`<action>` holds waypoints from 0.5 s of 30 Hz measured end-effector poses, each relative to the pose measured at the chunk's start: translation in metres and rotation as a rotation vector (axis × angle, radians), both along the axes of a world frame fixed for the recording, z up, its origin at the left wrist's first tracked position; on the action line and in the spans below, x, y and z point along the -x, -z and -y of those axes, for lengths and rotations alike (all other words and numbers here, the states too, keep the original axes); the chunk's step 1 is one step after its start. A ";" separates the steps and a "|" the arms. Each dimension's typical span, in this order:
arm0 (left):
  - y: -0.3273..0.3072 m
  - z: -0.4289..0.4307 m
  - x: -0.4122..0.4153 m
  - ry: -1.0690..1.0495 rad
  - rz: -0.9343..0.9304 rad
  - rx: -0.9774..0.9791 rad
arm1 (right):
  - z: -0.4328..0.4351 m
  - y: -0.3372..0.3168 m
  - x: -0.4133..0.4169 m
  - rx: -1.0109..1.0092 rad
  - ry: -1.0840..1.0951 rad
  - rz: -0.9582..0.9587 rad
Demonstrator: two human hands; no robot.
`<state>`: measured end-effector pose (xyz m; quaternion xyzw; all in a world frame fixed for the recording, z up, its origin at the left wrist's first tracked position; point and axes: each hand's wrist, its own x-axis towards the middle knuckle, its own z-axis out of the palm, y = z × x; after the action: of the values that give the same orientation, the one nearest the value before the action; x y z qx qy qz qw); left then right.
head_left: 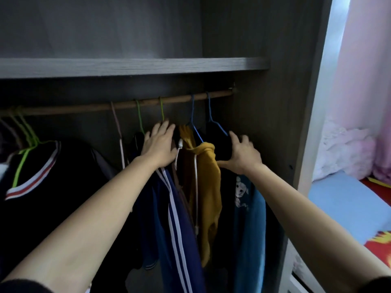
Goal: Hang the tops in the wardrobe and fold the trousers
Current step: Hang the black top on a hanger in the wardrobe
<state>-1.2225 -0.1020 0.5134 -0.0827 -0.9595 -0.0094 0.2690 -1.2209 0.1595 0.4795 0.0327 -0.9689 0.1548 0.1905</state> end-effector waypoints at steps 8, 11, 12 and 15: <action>0.092 0.007 -0.097 0.171 -0.065 -0.076 | 0.020 0.079 -0.105 0.083 -0.032 -0.263; 0.143 0.006 -0.137 0.179 -0.100 -0.124 | 0.022 0.142 -0.151 0.001 -0.002 -0.220; 0.159 0.006 -0.149 0.179 -0.102 -0.149 | 0.021 0.161 -0.167 -0.017 0.008 -0.186; 0.197 -0.003 -0.180 0.195 -0.046 -0.162 | 0.012 0.200 -0.211 -0.077 0.039 -0.101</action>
<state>-1.0430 -0.0993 0.3160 -0.1540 -0.9366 -0.1110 0.2946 -1.0099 0.1477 0.2796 0.0288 -0.9637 0.1117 0.2410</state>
